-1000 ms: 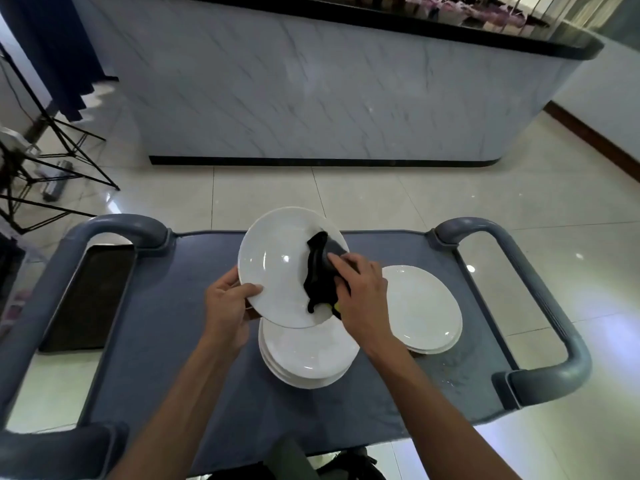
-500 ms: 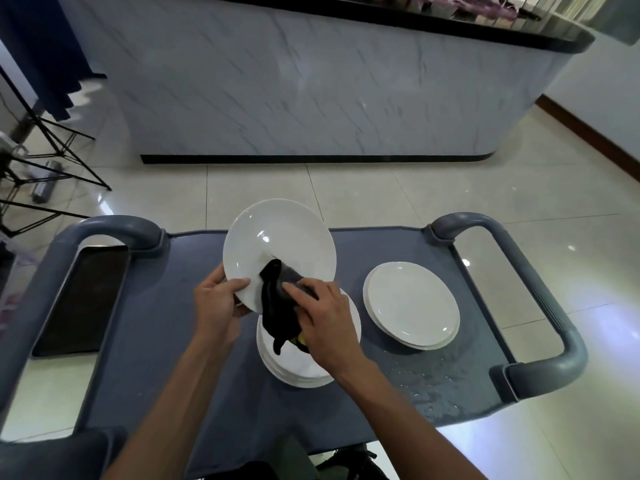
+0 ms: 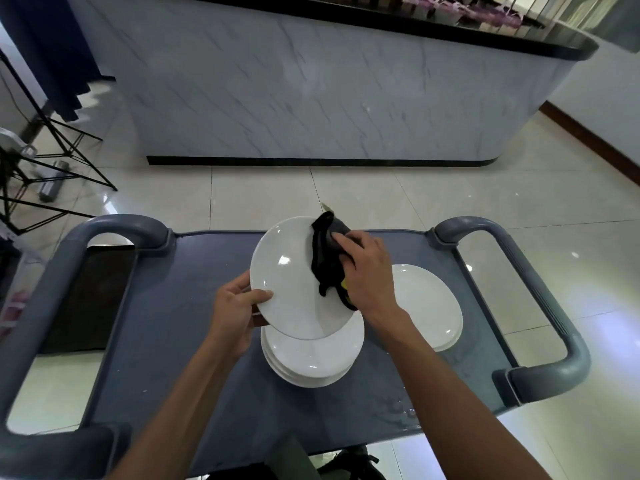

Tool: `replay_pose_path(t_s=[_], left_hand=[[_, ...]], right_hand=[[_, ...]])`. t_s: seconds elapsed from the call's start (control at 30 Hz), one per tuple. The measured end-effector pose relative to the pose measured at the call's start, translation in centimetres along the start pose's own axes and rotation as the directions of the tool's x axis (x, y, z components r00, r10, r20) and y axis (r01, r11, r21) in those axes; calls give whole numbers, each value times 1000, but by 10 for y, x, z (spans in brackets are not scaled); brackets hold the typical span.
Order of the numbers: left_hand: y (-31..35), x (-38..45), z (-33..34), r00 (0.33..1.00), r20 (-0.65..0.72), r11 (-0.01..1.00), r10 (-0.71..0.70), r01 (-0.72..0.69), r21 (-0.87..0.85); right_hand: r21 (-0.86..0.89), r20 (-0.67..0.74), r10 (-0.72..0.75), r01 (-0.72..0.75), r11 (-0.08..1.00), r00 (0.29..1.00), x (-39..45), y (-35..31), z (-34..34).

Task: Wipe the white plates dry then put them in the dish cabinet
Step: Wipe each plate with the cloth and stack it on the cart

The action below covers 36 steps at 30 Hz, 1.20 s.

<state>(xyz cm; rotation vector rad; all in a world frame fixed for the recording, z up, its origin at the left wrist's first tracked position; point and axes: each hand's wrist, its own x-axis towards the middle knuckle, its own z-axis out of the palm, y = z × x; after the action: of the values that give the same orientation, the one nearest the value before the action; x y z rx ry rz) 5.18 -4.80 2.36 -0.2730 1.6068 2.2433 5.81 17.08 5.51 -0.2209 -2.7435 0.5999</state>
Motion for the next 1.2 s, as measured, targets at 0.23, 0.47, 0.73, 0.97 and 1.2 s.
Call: replay_pose_path(t_s=[0.23,0.47,0.73,0.97,1.2], left_hand=[[-3,-8,9,998,57,999,-9,7,36],[-4,-10,7,1000,18,1000,15,-15,5],[3,-4,-1,998,-14,998,54,-55,-40],[0,0,1,997,-40,996,59,-61,-61],[2,2,10,995,-3,995,97,-97,-20]], right_hand=[[38,-30,-162,163,986,986,5,-29,7],[64,29,-335,332,941,942,-18,-43,21],[40,54,-299,297,954,953,-39,-23,17],[14,13,-236,235,972,972,-60,-9,21],[70,-1,-173,173,983,985,-61,-22,25]])
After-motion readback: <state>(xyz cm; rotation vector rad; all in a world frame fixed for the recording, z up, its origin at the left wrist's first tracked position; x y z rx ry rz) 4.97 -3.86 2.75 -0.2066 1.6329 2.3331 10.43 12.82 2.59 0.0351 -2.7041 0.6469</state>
